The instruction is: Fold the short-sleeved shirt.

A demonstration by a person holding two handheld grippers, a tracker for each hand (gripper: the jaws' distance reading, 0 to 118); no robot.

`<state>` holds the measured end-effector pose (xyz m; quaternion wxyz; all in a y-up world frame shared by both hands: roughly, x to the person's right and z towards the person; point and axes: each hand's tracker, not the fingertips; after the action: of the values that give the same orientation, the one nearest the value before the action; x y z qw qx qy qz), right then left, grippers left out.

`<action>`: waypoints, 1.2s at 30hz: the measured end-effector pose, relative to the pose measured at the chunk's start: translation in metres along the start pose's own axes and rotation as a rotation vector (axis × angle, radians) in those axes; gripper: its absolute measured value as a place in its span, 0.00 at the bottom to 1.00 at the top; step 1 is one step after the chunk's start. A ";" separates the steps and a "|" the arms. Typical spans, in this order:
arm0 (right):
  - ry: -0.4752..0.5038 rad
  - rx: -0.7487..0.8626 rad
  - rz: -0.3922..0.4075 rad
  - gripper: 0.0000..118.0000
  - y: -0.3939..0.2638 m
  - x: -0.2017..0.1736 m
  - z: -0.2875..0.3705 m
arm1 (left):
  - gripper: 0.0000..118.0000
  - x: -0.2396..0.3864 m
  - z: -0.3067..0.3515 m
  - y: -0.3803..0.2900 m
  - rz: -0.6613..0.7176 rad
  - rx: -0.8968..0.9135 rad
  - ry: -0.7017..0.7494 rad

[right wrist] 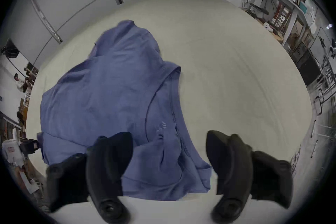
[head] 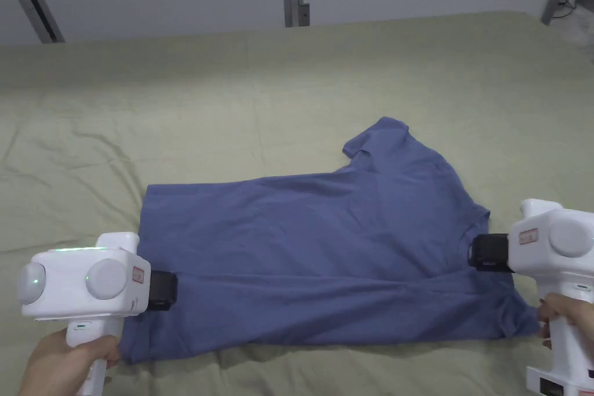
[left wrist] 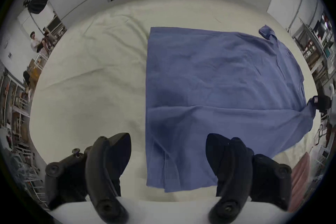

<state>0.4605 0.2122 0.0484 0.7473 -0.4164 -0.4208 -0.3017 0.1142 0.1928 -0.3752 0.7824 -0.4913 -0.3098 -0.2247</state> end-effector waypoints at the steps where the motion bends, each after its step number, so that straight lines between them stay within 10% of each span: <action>1: 0.011 0.025 0.013 0.72 -0.001 0.001 0.008 | 0.72 -0.004 0.006 -0.005 0.019 0.006 -0.006; 3: 0.003 0.035 0.041 0.68 -0.005 0.000 0.022 | 0.72 -0.011 0.018 -0.016 0.063 0.010 -0.060; 5: 0.012 0.091 0.072 0.34 -0.013 -0.002 0.039 | 0.69 -0.019 0.034 -0.029 0.112 0.053 -0.110; 6: 0.003 0.095 0.076 0.05 -0.018 -0.003 0.044 | 0.51 -0.022 0.044 -0.039 0.132 0.081 -0.135; 7: 0.004 0.099 0.081 0.01 -0.024 -0.003 0.048 | 0.26 -0.025 0.052 -0.047 0.152 0.104 -0.164; 8: 0.019 0.105 0.072 0.00 -0.030 -0.006 0.054 | 0.10 -0.025 0.054 -0.054 0.153 0.106 -0.180; 14: 0.086 0.068 0.046 0.00 -0.067 -0.008 0.059 | 0.10 -0.011 0.067 -0.098 0.152 0.076 -0.160; 18: 0.092 0.048 0.026 0.00 -0.079 -0.003 0.056 | 0.75 -0.006 0.054 -0.088 0.162 0.060 -0.150; 21: 0.097 0.041 -0.008 0.00 -0.085 0.001 0.056 | 0.75 -0.006 0.028 -0.072 0.155 0.061 -0.140; 26: 0.082 0.035 -0.032 0.00 -0.090 0.010 0.056 | 0.68 -0.011 -0.024 -0.065 0.183 -0.101 -0.134; 27: 0.078 0.035 -0.039 0.00 -0.091 0.011 0.055 | 0.46 -0.008 -0.031 -0.070 0.195 -0.139 -0.149; 33: 0.110 0.026 -0.029 0.01 -0.089 0.014 0.046 | 0.14 -0.010 -0.030 -0.068 0.172 -0.009 -0.128; 36: 0.098 0.000 -0.013 0.43 -0.081 0.012 0.029 | 0.14 -0.013 -0.027 -0.068 0.168 -0.021 -0.104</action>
<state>0.3906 0.1987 0.0978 0.7650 -0.3987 -0.3864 -0.3264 0.0676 0.1411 -0.3507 0.7761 -0.5348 -0.3053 -0.1359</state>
